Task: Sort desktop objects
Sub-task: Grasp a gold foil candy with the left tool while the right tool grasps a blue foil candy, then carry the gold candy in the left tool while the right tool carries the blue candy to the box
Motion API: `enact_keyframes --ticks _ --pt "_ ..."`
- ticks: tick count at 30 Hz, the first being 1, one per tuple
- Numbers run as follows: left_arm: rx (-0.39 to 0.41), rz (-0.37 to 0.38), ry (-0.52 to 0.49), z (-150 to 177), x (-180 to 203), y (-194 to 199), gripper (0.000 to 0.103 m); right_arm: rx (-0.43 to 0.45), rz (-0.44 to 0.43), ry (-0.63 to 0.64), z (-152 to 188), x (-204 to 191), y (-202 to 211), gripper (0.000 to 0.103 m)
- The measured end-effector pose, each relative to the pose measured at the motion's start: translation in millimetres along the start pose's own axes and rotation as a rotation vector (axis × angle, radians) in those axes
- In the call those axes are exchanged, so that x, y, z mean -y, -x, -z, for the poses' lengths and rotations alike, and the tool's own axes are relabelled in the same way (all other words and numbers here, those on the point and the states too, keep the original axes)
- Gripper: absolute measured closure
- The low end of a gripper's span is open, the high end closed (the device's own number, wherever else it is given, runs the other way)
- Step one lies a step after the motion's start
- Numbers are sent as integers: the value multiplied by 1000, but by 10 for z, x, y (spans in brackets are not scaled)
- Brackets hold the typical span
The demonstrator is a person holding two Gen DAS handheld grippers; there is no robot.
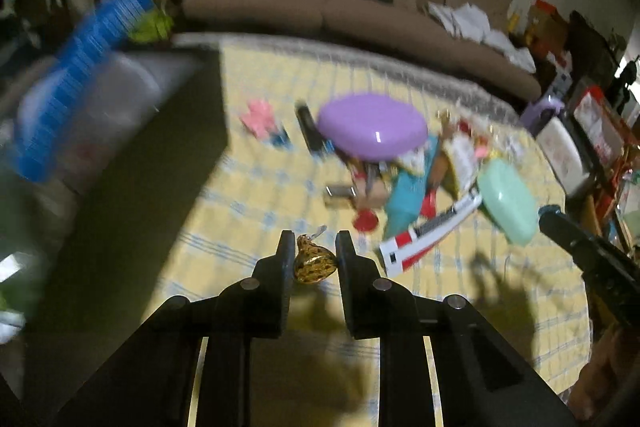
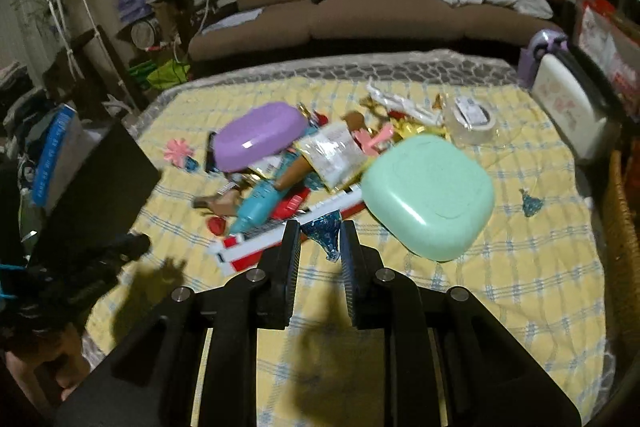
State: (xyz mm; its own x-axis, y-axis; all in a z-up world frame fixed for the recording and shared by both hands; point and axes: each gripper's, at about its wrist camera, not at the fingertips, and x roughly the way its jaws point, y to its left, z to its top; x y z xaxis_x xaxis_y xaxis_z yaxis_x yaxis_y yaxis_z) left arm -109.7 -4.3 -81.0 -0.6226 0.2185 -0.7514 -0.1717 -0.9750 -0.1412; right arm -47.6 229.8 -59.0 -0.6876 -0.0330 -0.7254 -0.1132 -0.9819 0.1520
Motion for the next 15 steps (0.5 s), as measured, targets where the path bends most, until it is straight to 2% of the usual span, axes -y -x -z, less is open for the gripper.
enact_keyframes --ticks 4,9,15 --pt "96 -83 -30 -144 -112 434 83 42 11 45 -89 -201 258 84" --pt "146 -118 3 -216 -352 778 83 95 4 100 -204 -494 513 84" --pt "208 -166 25 -119 -648 1226 83 158 -56 193 -242 -1030 772 84"
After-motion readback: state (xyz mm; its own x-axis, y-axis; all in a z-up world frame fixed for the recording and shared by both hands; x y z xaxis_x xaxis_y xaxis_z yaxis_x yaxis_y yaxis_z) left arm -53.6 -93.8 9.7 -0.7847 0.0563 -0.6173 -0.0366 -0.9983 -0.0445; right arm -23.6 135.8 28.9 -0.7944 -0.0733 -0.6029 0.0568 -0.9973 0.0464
